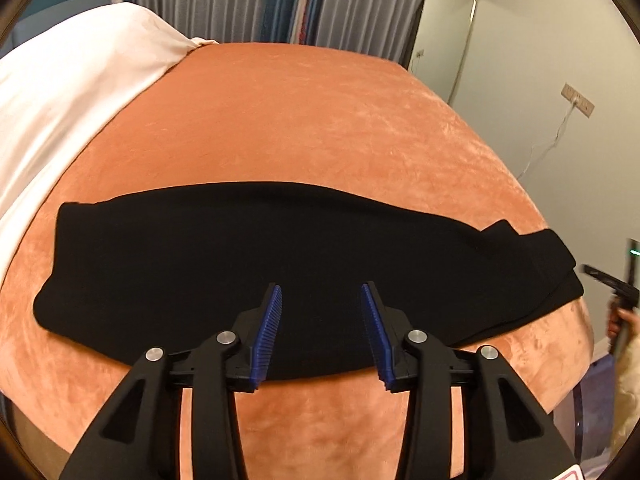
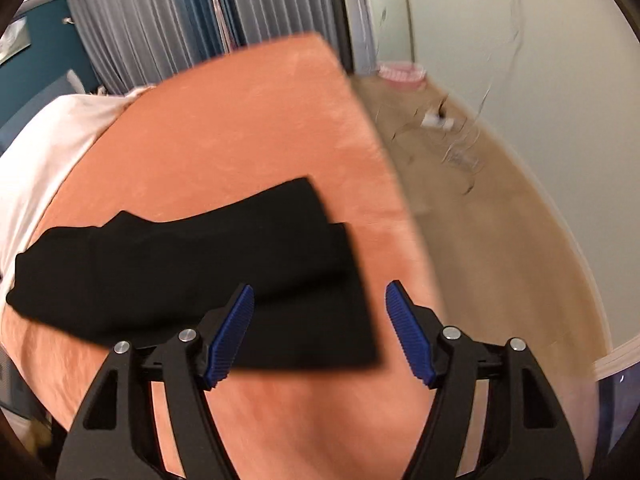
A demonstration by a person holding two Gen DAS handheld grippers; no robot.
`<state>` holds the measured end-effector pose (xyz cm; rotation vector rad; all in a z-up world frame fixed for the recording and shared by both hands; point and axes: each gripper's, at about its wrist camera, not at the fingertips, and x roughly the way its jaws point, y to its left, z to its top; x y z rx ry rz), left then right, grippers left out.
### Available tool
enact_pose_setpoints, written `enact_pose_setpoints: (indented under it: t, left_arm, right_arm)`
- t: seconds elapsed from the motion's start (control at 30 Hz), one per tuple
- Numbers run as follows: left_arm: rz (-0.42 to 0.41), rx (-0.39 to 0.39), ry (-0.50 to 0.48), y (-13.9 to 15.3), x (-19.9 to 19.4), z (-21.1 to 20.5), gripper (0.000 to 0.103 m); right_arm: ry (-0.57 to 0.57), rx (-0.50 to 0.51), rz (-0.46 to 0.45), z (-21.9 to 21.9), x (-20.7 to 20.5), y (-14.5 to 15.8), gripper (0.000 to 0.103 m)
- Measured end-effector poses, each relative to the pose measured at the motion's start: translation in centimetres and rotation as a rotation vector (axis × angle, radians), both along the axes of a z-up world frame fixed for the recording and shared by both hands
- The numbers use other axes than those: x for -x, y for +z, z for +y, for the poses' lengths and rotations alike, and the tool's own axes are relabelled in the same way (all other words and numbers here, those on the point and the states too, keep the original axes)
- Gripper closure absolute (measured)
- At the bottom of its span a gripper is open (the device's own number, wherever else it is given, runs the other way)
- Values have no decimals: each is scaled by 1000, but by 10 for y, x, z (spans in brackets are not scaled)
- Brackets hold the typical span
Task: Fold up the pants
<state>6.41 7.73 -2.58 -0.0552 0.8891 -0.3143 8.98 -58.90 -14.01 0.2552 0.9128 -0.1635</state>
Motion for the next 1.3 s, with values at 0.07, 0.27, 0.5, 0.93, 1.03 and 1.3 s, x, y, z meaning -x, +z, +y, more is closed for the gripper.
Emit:
enact_pose_setpoints:
  t: [0.07, 0.27, 0.5, 0.93, 1.03, 1.3]
  left_arm:
    - [-3, -16, 37, 0, 5, 12, 61]
    - [51, -94, 208, -21, -3, 75, 58]
    - [145, -136, 371, -63, -25, 153, 56]
    - [213, 111, 544, -89, -21, 298, 51]
    - [214, 159, 489, -96, -40, 292, 49]
    - [220, 253, 384, -83, -46, 290, 31]
  right_arm:
    - [-12, -25, 23, 5, -19, -20, 70]
    - [-89, 16, -180, 19, 17, 21, 91]
    - [-170, 53, -34, 15, 47, -30, 84]
    - [-241, 116, -189, 133, 77, 33, 75]
    - [-144, 105, -183, 177, 54, 38, 75]
    - [18, 150, -187, 267, 26, 52, 72]
